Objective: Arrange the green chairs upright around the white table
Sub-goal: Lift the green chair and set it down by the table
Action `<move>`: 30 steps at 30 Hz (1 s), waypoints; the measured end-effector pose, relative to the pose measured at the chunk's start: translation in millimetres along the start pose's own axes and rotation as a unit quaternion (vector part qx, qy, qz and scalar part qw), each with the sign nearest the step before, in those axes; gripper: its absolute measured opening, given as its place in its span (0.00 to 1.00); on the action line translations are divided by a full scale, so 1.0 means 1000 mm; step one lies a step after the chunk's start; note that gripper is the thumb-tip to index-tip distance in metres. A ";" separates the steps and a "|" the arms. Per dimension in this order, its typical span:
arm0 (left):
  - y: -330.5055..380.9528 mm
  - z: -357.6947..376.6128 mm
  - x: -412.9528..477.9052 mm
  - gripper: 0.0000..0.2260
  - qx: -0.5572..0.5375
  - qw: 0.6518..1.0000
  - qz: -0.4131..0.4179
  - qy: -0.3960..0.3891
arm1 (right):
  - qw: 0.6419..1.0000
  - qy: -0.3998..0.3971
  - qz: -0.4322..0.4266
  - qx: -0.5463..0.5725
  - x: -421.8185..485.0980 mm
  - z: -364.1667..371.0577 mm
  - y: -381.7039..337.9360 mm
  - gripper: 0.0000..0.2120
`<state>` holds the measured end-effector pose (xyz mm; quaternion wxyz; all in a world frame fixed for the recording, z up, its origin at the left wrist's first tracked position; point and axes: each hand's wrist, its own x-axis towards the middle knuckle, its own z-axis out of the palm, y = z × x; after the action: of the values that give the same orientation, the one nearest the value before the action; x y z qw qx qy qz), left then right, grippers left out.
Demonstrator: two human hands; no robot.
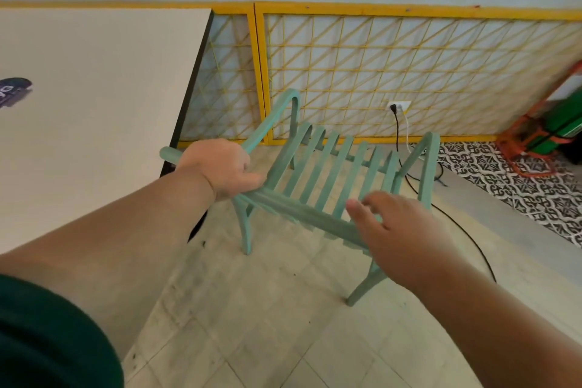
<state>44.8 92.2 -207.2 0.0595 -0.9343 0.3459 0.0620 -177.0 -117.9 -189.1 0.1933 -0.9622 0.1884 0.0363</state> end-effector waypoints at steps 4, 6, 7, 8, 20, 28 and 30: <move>-0.002 0.003 0.002 0.21 -0.008 1.000 0.000 0.007 | 0.998 -0.052 -0.004 -0.039 0.015 0.023 -0.054 0.31; -0.004 0.007 0.001 0.20 -0.008 0.999 -0.005 0.033 | 0.996 -0.024 -0.005 -0.080 0.012 0.036 -0.058 0.29; -0.004 0.010 0.001 0.19 -0.008 0.999 -0.010 0.049 | 0.997 -0.006 -0.004 -0.083 0.012 0.039 -0.056 0.29; -0.003 0.011 0.000 0.18 -0.011 0.998 -0.019 0.064 | 0.997 0.002 -0.002 -0.078 0.013 0.040 -0.053 0.29; 0.041 0.008 0.002 0.17 -0.049 0.993 -0.086 0.064 | 0.993 0.027 -0.001 -0.113 0.036 0.021 -0.012 0.30; 0.082 0.006 -0.008 0.18 -0.067 0.986 -0.144 0.049 | 0.989 0.021 -0.012 -0.147 0.039 0.007 0.022 0.30; 0.099 0.006 -0.012 0.18 -0.073 0.985 -0.152 0.043 | 0.986 0.021 -0.008 -0.168 0.042 0.000 0.036 0.28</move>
<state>-29.2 26.4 -218.1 -0.0148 -0.9797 0.1965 0.0367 -151.6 -163.0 -208.4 0.0252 -0.9831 0.1756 0.0453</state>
